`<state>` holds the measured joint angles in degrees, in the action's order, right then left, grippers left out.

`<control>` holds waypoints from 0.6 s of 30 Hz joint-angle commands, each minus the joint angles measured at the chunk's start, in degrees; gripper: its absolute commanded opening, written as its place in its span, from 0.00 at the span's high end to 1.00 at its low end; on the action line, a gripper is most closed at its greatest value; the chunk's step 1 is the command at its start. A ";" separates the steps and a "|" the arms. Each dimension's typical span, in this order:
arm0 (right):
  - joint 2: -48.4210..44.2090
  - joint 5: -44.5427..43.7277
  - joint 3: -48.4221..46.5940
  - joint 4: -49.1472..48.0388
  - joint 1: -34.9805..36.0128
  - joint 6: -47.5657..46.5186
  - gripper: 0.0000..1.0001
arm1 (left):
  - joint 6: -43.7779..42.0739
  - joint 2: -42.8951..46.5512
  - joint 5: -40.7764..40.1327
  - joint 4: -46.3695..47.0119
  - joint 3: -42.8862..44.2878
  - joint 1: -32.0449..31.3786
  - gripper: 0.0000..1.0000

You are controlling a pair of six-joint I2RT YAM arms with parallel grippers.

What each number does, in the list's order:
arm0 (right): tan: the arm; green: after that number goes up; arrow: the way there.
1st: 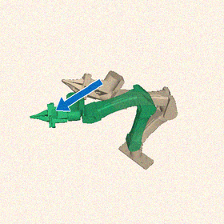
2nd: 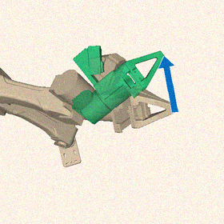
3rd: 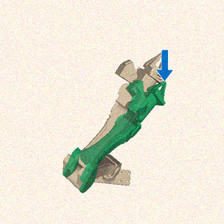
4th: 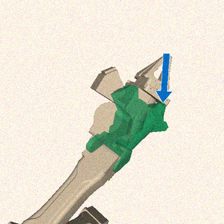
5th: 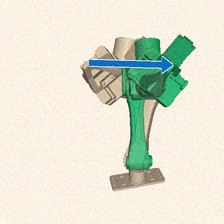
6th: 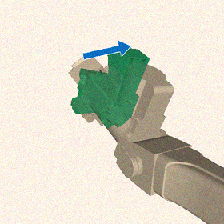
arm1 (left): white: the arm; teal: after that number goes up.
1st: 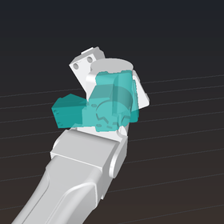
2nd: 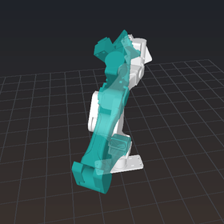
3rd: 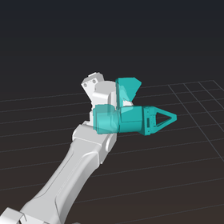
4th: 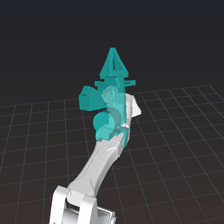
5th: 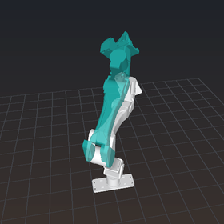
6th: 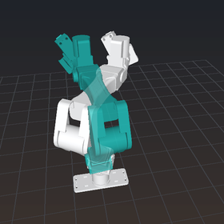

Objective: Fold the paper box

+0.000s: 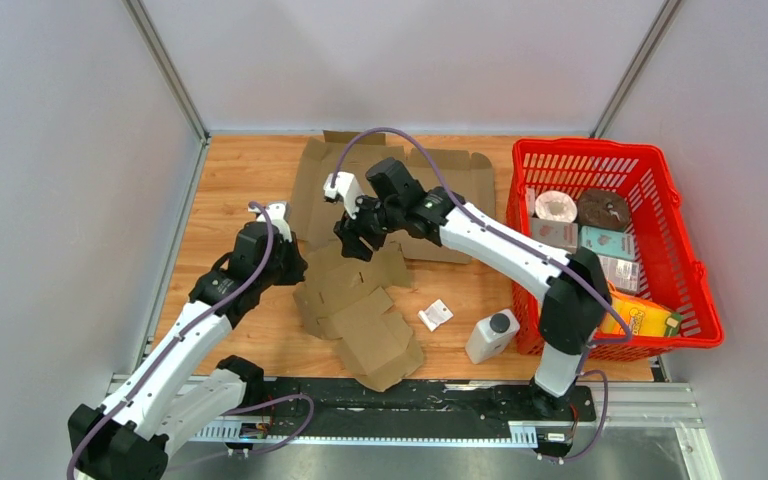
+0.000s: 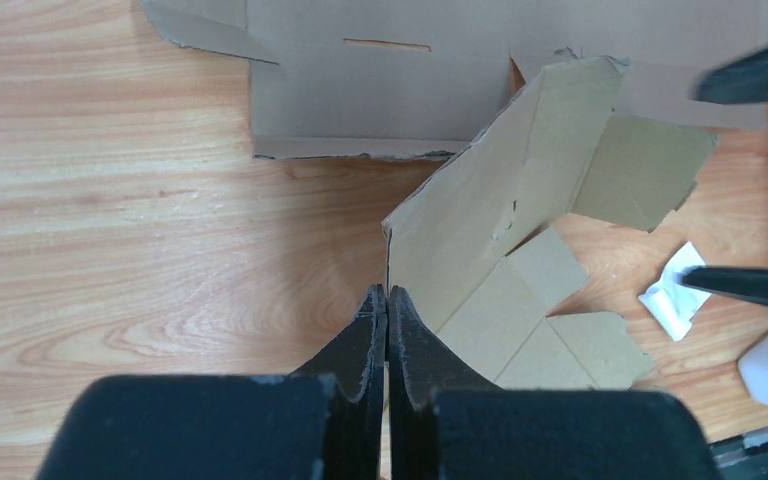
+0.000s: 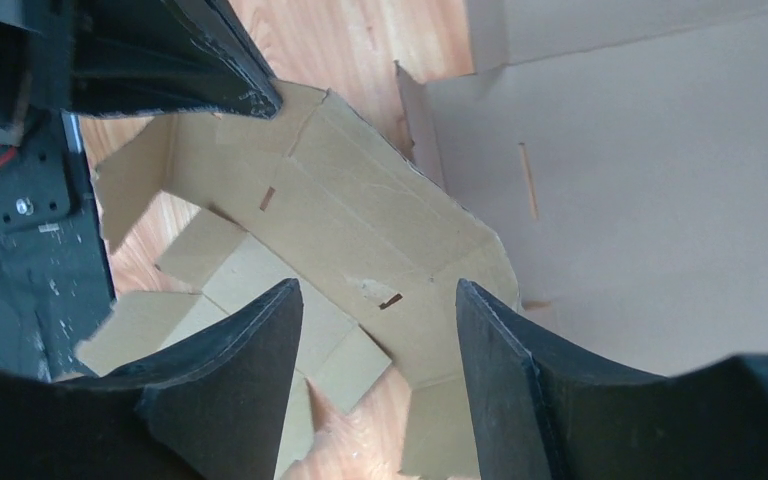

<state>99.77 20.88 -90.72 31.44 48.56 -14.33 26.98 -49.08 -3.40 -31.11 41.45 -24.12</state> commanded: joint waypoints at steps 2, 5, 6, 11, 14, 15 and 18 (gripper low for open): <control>7.36 14.16 -9.02 5.20 -2.59 -14.05 0.38 | -5.89 1.79 2.16 0.44 2.85 -0.31 1.00; 13.33 15.67 -14.83 9.24 -2.68 -17.21 0.38 | -6.06 1.53 3.14 1.67 2.32 -0.31 1.00; 14.31 15.77 -15.62 9.95 -2.59 -17.75 0.37 | -6.15 1.18 3.14 2.19 2.23 -0.31 1.00; 17.22 14.54 -17.04 10.49 -1.89 -18.37 0.35 | -6.68 0.04 6.47 3.43 2.32 -0.31 1.00; 17.57 12.96 -15.90 10.22 -0.74 -18.81 0.35 | -7.12 0.12 6.74 3.95 2.32 -0.31 1.00; 17.66 12.87 -15.63 10.13 -0.48 -18.81 0.36 | -7.38 0.30 6.74 4.22 2.32 -0.31 1.00; 17.13 13.57 -13.53 8.64 -0.04 -18.81 0.40 | -7.82 0.65 7.00 4.83 2.14 -0.31 1.00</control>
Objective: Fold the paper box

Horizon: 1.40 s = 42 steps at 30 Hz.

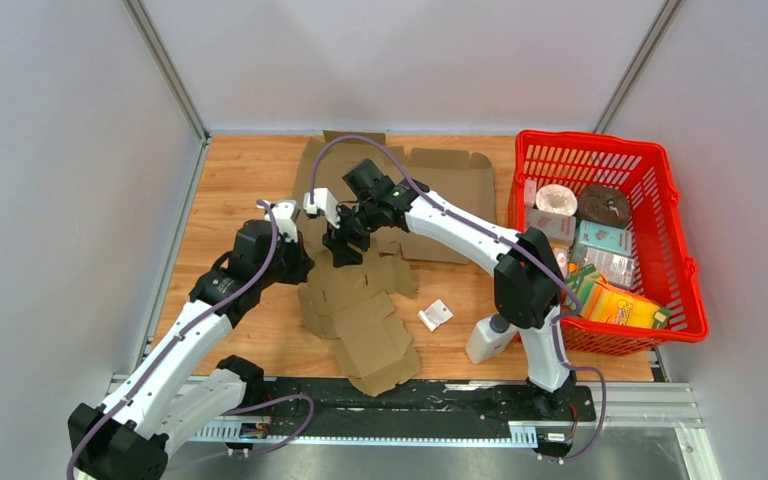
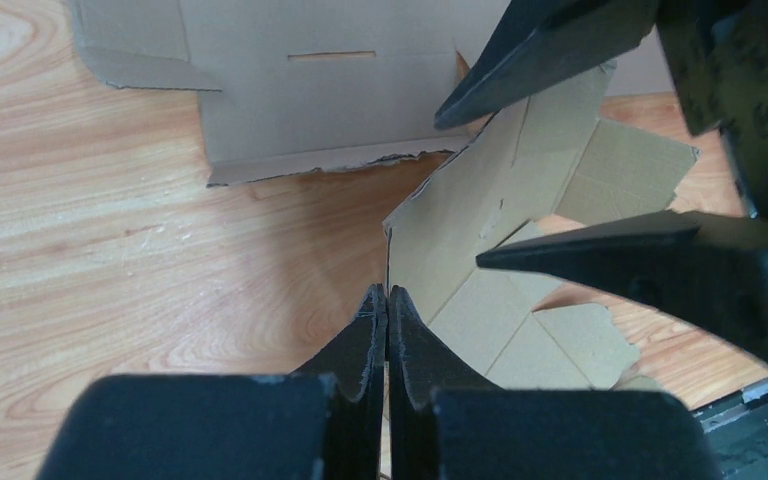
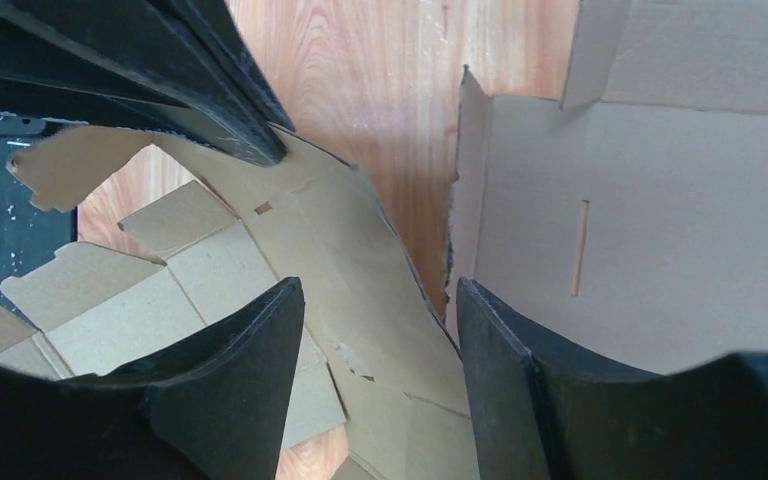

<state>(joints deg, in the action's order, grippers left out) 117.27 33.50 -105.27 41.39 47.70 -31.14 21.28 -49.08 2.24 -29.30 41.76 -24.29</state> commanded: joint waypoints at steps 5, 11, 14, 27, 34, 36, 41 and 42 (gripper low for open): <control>-0.55 1.04 2.27 -2.89 0.81 -1.21 0.58 | -2.64 1.53 1.54 3.55 1.66 -0.14 1.00; -4.76 0.61 7.00 -7.63 0.73 1.42 0.75 | -2.73 2.06 1.19 3.11 1.49 -0.14 1.00; -6.87 -1.85 8.42 -8.87 1.07 3.36 0.83 | -1.60 2.06 0.14 2.93 1.48 -0.14 1.00; -12.95 -20.04 14.13 -7.55 4.59 8.01 1.00 | 5.53 11.28 -5.75 -4.09 0.78 -0.14 0.49; -14.26 -19.00 17.47 -8.95 4.77 12.05 1.00 | 5.88 9.55 -3.03 -1.99 -1.15 -0.14 0.55; -14.18 -18.56 18.17 -9.22 4.68 12.68 1.00 | 6.05 7.69 -0.76 -0.51 -1.41 -0.14 0.55; -15.05 -16.71 19.49 -10.53 4.77 13.03 1.00 | 10.62 4.00 -4.76 5.92 -3.44 -0.14 0.66; -15.23 -16.53 19.75 -10.62 4.77 13.03 1.00 | 11.15 3.64 -5.31 6.53 -3.44 -0.14 0.67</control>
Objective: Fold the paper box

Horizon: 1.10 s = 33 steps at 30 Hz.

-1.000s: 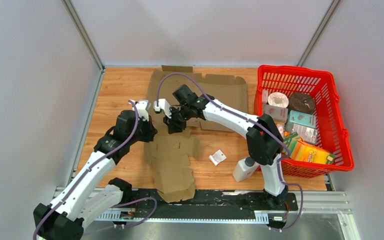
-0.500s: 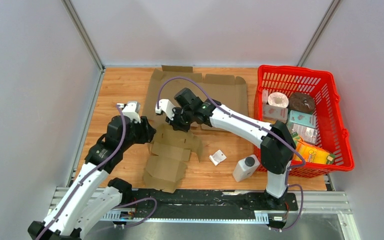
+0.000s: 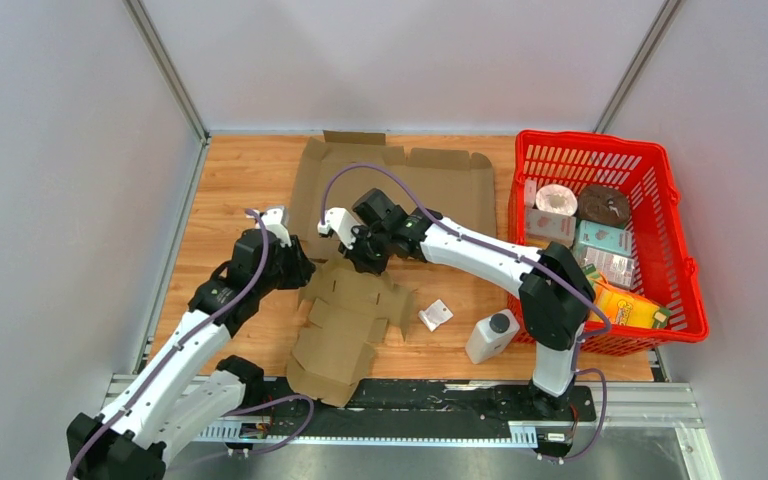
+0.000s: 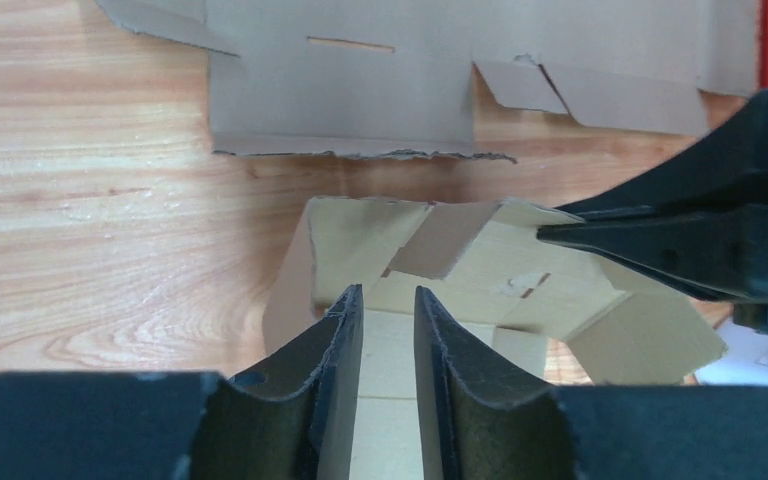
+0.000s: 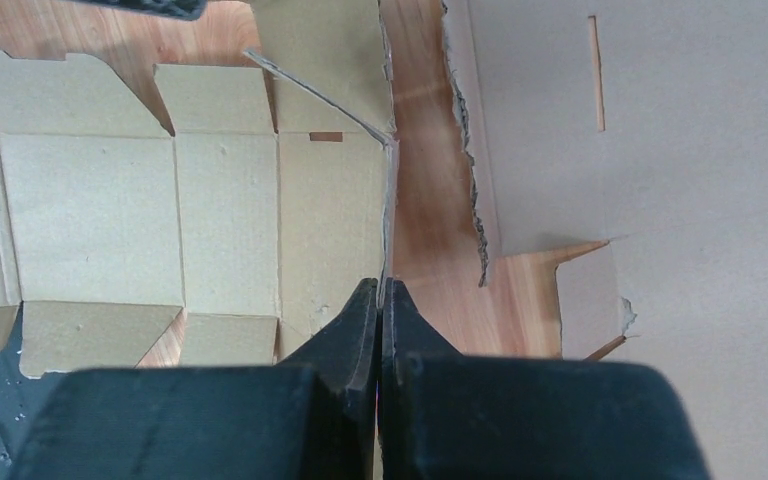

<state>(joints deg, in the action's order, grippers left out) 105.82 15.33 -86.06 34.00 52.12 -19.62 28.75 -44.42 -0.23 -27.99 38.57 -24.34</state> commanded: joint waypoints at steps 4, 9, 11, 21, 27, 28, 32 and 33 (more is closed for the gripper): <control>-5.01 3.29 1.86 -4.64 0.27 1.69 1.00 | 5.09 -4.78 -5.13 6.20 1.07 -0.10 0.74; -5.45 3.65 1.78 -5.87 0.00 3.09 1.00 | 5.35 -8.66 -1.09 7.59 2.22 -2.02 0.85; -5.54 3.83 1.60 -6.48 -0.35 3.88 1.00 | 6.75 -9.45 -0.04 9.26 1.78 -3.69 0.88; -9.14 11.90 4.84 -9.91 -0.35 4.41 1.00 | 11.84 -16.38 4.88 22.34 1.51 -6.33 0.88; -11.16 14.47 6.96 -12.11 -0.44 4.76 1.00 | 13.87 -19.91 5.68 26.31 1.07 -6.77 0.89; -10.99 13.51 7.05 -12.11 -0.35 4.76 1.00 | 13.70 -19.82 5.59 25.97 1.16 -6.86 0.89; -10.72 9.63 6.87 -11.76 -2.36 6.95 1.00 | 12.38 -15.97 0.42 17.73 0.99 -6.86 0.83; -10.90 8.41 6.96 -11.68 -2.55 7.13 1.00 | 12.12 -13.43 -1.94 13.27 0.46 -6.86 0.80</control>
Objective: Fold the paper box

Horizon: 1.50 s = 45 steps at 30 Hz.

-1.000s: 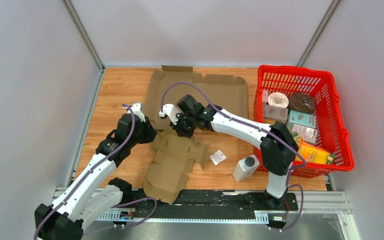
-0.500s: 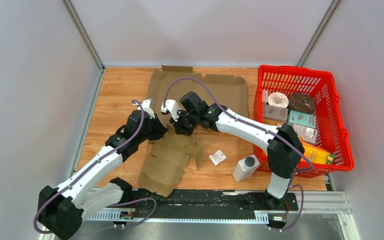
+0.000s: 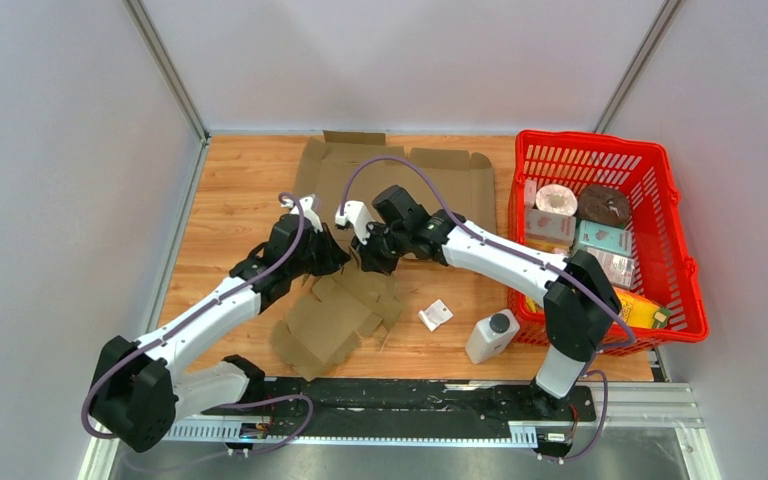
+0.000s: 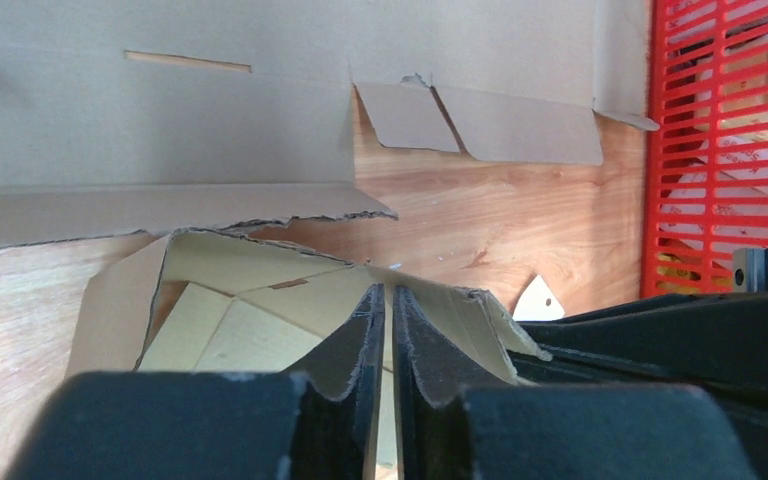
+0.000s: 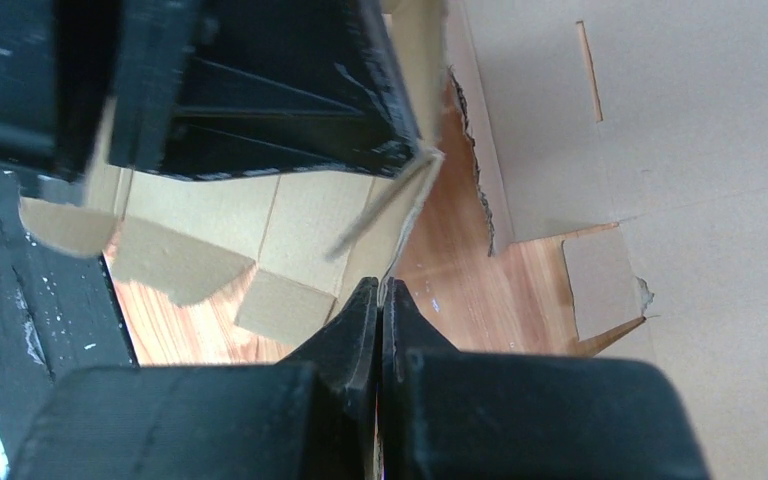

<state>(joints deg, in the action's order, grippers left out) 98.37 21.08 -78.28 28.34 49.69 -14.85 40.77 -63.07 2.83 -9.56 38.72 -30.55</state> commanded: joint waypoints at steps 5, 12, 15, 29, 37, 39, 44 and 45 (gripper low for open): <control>-3.97 1.68 -0.38 -5.05 -0.91 3.25 1.00 | 2.38 11.56 -12.23 -17.76 -0.66 -0.66 0.59; -6.17 2.03 3.92 -7.51 -0.82 4.75 1.00 | -0.34 4.91 -8.90 -21.72 3.89 -0.66 0.70; -6.61 2.99 3.84 -7.59 -1.09 4.48 1.00 | -0.17 0.51 -11.96 -24.52 6.28 -0.66 0.80; -5.47 5.90 4.01 -8.03 -2.67 3.86 1.00 | 4.93 -8.03 -22.44 -25.08 6.02 -0.66 0.87; -4.50 6.78 4.19 -8.83 -2.67 4.22 1.00 | 4.31 -10.06 -17.61 -14.89 2.33 -0.66 0.85; -3.89 6.26 4.01 -8.91 -2.67 4.22 1.00 | 5.01 -7.70 -17.16 -12.42 0.22 -0.66 0.86; -2.83 7.13 3.40 -9.00 -2.67 5.18 1.00 | 5.80 -2.43 -14.61 -7.60 -4.16 -0.74 0.87; -2.66 7.31 3.40 -9.09 -2.67 5.44 1.00 | 6.16 -1.63 -13.74 -6.36 -5.05 -0.74 0.87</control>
<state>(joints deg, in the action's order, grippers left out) 95.18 26.63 -73.87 22.87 47.05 -10.50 45.15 -69.04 -14.31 -23.35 36.07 -31.05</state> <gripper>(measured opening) 0.009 0.137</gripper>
